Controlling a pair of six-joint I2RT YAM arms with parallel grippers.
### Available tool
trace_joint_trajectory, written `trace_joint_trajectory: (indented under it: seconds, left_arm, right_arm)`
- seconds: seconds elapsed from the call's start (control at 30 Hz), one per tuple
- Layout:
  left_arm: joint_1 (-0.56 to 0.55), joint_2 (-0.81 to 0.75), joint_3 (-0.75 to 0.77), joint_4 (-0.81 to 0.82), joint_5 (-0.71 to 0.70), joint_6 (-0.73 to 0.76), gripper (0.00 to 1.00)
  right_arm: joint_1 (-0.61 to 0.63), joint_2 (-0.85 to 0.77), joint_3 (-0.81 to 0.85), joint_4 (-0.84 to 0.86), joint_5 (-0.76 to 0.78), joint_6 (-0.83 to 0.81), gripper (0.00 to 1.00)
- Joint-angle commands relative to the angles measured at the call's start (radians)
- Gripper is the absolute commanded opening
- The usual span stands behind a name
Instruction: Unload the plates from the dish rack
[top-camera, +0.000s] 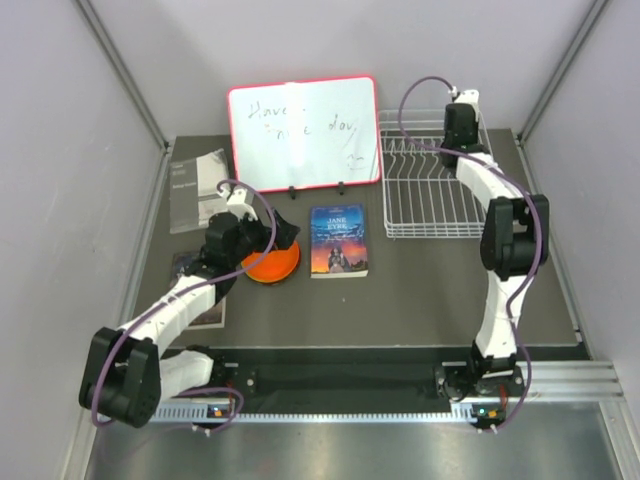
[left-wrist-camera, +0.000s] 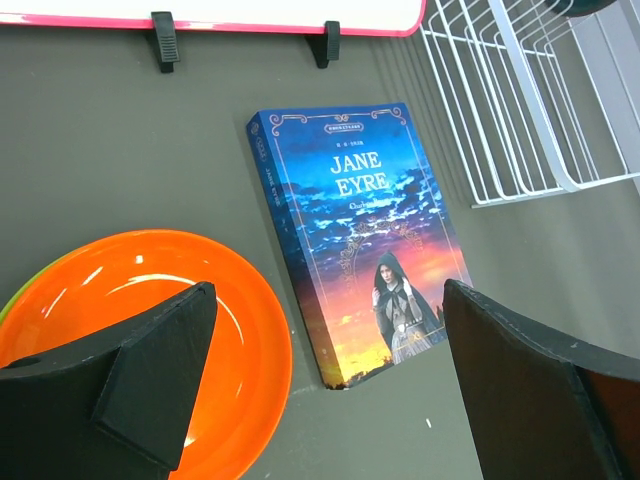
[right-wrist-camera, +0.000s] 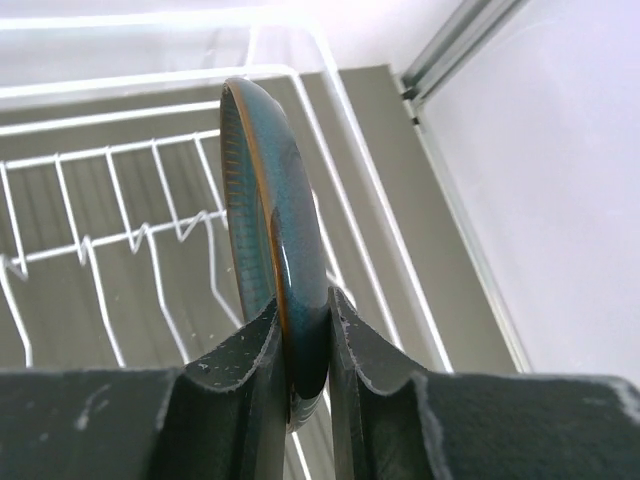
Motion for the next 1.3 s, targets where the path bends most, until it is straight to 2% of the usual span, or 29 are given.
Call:
trace_joint_trajectory:
  seconds: [0.0, 0.13, 0.23, 0.4, 0.53, 0.57, 0.77, 0.9, 1.03, 1.27]
  left_arm:
    - [0.001, -0.005, -0.008, 0.043, -0.018, 0.008, 0.99]
    - [0.001, 0.002, 0.016, 0.020, -0.017, 0.019, 0.99]
    - [0.001, 0.013, 0.035, 0.013, -0.017, 0.023, 0.99]
    - [0.001, 0.045, 0.076, 0.019, 0.015, 0.019, 0.99]
    - [0.001, 0.081, 0.094, 0.043, 0.057, -0.003, 0.99]
    - [0.001, 0.087, 0.096, 0.065, 0.063, -0.010, 0.99]
    - [0.001, 0.136, 0.134, 0.091, 0.115, -0.041, 0.99]
    - [0.001, 0.160, 0.127, 0.167, 0.147, -0.092, 0.98]
    - [0.001, 0.177, 0.105, 0.246, 0.170, -0.151, 0.97]
    - [0.001, 0.219, 0.068, 0.358, 0.200, -0.219, 0.96]
  right_arm:
    - [0.004, -0.152, -0.007, 0.122, 0.052, 0.003, 0.01]
    - [0.005, -0.267, -0.068, 0.082, 0.039, 0.062, 0.00]
    - [0.005, -0.390, -0.150, 0.075, -0.035, 0.138, 0.00]
    - [0.007, -0.537, -0.249, -0.028, -0.302, 0.241, 0.00]
    - [0.012, -0.618, -0.334, -0.040, -0.544, 0.335, 0.00]
    - [0.027, -0.632, -0.375, -0.039, -0.561, 0.352, 0.00]
    - [0.074, -0.720, -0.542, 0.025, -0.776, 0.437, 0.00]
    - [0.110, -0.761, -0.616, 0.065, -0.831, 0.500, 0.00]
    - [0.148, -0.772, -0.714, 0.200, -0.926, 0.602, 0.00]
    - [0.251, -0.747, -0.773, 0.318, -0.959, 0.691, 0.00]
